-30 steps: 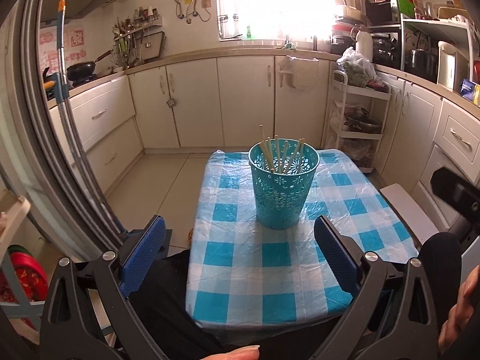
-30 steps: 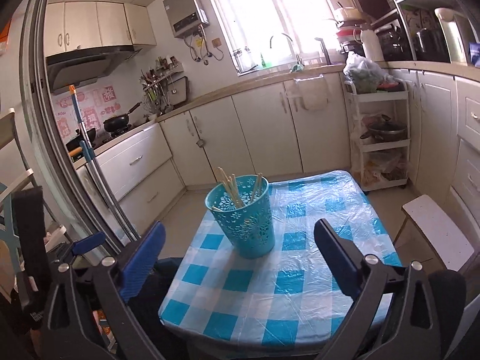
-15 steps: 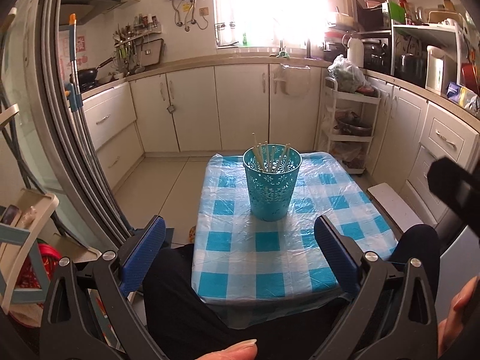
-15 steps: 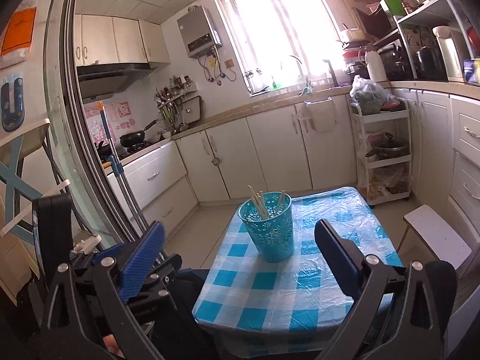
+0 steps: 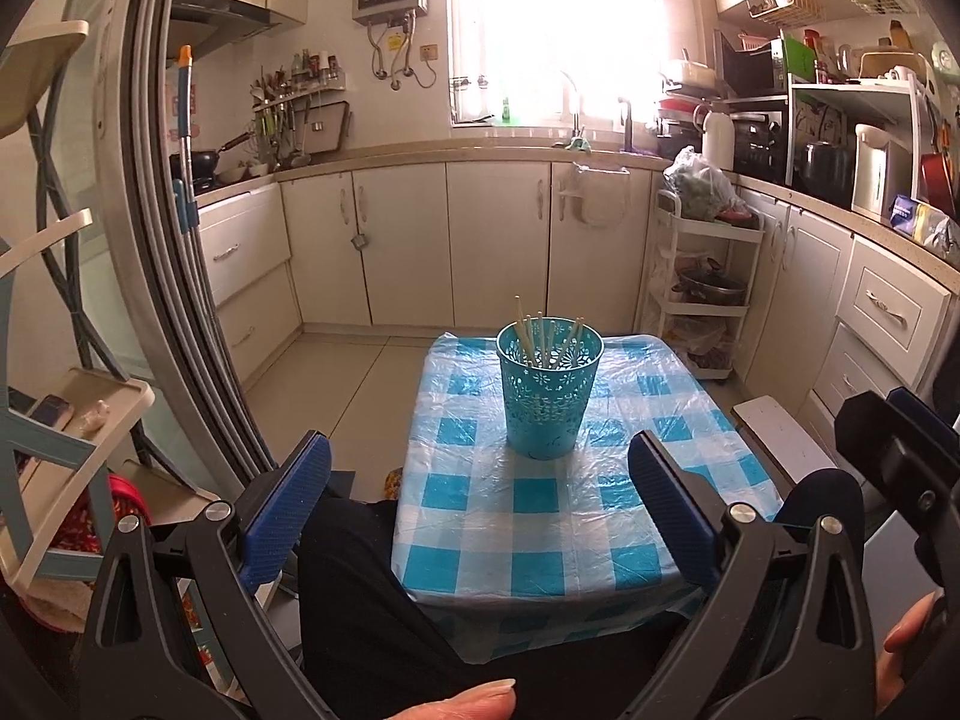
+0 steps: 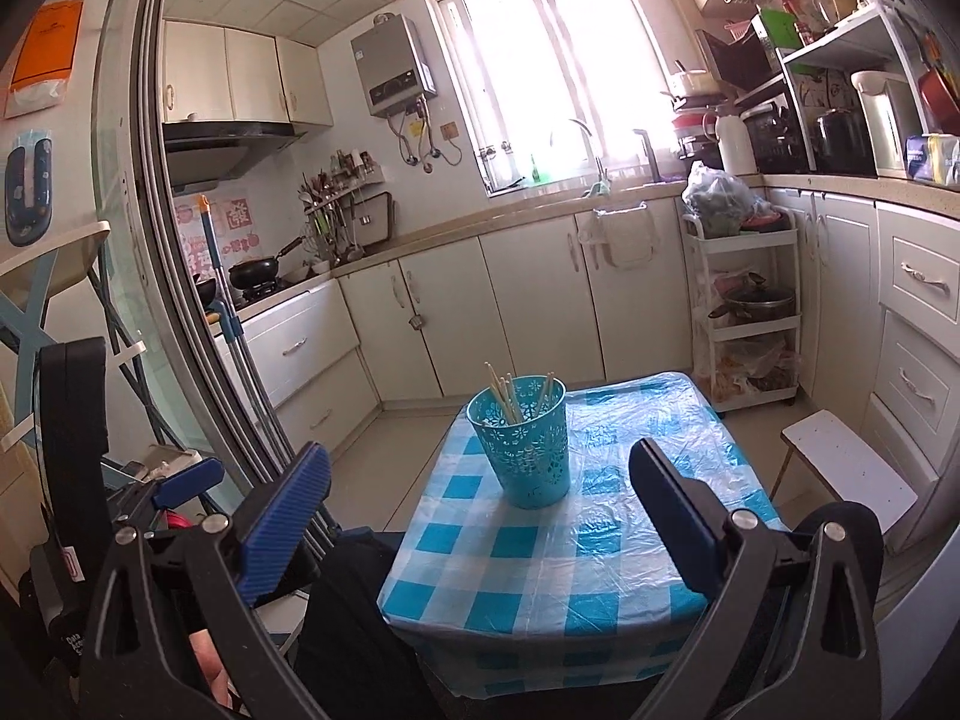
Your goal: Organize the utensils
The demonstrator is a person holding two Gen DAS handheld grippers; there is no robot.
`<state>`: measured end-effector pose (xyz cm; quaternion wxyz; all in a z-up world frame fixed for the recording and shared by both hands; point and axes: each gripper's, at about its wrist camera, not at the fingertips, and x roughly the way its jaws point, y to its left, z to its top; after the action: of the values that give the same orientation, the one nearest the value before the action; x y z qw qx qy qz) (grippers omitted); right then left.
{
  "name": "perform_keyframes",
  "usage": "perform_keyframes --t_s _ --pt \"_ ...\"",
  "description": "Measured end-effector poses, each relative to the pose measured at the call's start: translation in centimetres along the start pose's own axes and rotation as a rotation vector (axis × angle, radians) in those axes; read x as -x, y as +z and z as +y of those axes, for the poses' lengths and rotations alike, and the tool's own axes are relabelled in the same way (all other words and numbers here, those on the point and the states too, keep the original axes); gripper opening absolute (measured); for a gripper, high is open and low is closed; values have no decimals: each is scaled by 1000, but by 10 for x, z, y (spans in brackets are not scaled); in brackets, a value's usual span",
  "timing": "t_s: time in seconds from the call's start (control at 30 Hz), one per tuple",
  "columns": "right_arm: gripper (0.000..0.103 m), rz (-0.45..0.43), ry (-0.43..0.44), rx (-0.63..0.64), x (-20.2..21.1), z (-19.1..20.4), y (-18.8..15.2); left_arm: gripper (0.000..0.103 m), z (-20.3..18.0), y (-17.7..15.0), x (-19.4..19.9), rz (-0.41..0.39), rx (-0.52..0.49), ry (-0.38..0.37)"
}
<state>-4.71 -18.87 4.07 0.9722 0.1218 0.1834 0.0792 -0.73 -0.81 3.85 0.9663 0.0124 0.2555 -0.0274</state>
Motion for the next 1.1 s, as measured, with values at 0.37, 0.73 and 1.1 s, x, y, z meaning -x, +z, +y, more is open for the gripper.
perform_keyframes --t_s 0.37,0.73,1.1 --pt "96 -11 5 26 6 7 1 95 3 1 7 -16 6 5" --pt "96 -24 -2 34 9 9 2 95 7 0 13 -33 21 8" --pt "96 -26 -1 39 11 13 3 95 9 1 16 -41 23 10"
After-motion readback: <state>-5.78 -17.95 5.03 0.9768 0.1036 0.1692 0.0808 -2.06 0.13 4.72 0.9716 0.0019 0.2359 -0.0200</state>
